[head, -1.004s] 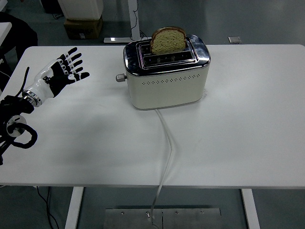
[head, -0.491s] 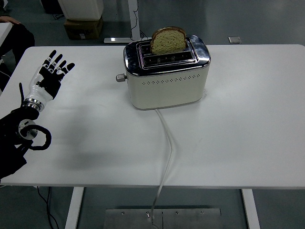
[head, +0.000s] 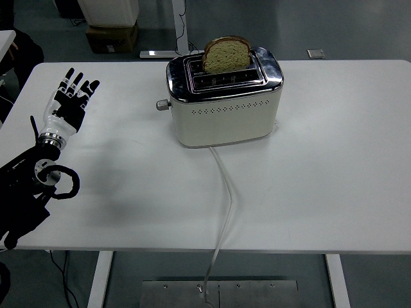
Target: Press down toaster
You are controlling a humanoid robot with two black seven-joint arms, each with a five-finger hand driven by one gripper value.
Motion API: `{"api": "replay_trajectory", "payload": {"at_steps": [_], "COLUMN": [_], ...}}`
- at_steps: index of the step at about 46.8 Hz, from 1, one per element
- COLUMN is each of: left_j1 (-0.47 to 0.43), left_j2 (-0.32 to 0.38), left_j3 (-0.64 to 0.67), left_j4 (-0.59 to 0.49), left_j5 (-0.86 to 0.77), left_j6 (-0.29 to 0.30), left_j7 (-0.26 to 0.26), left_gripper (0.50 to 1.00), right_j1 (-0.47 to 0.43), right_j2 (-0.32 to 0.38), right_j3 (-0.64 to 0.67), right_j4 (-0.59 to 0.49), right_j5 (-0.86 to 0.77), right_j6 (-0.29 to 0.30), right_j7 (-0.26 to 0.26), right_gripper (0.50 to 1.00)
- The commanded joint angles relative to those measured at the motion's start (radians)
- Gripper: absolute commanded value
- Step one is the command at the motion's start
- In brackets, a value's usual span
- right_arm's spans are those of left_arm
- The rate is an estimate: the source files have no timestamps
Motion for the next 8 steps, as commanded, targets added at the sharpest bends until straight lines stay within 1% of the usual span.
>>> {"api": "replay_trajectory", "payload": {"at_steps": [1, 8], "left_j1": [-0.005, -0.016], "left_j2": [-0.007, -0.019], "left_j3": [-0.001, -0.007], "left_j4": [0.000, 0.001], "left_j5": [0.000, -0.001], "left_j6": [0.000, 0.002], "left_j7": [0.000, 0.000], "left_gripper": [1.000, 1.000], "right_j1": [0.002, 0.002], "right_j2": [0.000, 0.000], "right_j3": [0.000, 0.000], "right_j4": [0.002, 0.003], "right_j5": [0.001, 0.001], "right_j6": [0.000, 0.000], "right_j7": [0.001, 0.001], "right_gripper": [1.000, 1.000]}}
